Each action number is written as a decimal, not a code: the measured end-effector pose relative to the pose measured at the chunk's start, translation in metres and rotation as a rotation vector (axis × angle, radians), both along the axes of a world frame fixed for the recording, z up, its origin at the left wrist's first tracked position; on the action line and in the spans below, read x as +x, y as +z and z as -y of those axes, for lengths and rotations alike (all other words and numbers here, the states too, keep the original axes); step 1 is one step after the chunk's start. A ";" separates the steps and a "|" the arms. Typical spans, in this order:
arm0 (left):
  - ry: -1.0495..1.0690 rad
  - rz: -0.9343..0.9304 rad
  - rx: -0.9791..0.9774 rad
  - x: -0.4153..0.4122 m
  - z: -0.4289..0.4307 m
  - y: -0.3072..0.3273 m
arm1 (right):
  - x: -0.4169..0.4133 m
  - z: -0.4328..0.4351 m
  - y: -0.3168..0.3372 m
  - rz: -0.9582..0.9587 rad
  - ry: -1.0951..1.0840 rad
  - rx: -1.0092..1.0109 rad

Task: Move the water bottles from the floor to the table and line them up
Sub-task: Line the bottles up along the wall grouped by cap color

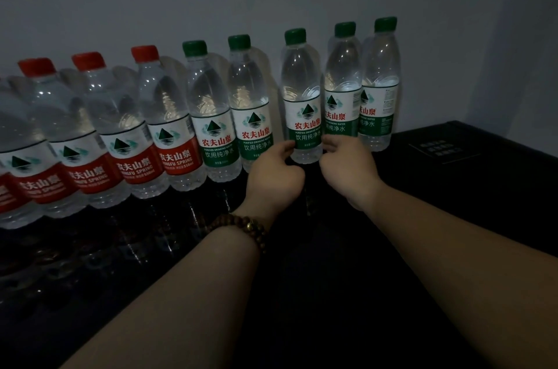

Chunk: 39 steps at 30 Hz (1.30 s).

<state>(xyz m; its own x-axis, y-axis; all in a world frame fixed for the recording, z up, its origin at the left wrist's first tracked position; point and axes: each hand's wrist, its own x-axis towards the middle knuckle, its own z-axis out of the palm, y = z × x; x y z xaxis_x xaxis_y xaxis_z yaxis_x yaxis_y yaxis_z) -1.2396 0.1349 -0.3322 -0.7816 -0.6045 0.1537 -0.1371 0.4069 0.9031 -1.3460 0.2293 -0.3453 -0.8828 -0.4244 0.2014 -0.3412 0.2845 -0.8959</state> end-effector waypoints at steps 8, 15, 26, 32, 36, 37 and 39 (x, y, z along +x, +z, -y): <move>0.016 0.004 -0.018 0.003 -0.005 0.003 | 0.000 -0.001 -0.002 -0.012 0.014 -0.010; 0.077 0.018 -0.043 0.001 -0.001 0.001 | 0.000 -0.001 0.001 -0.010 0.072 0.031; 0.241 -0.025 -0.086 -0.004 0.000 -0.001 | 0.003 -0.003 0.002 -0.030 0.152 0.085; 0.249 -0.024 -0.116 -0.005 0.001 -0.002 | 0.001 -0.001 0.000 -0.013 0.164 0.089; 0.260 -0.028 -0.128 -0.005 0.000 -0.001 | 0.000 0.000 0.000 -0.025 0.166 0.093; 0.263 -0.032 -0.129 -0.004 -0.001 -0.001 | 0.000 0.000 -0.001 -0.029 0.167 0.098; 0.269 -0.038 -0.129 -0.004 -0.002 -0.001 | 0.000 0.000 -0.001 -0.033 0.171 0.104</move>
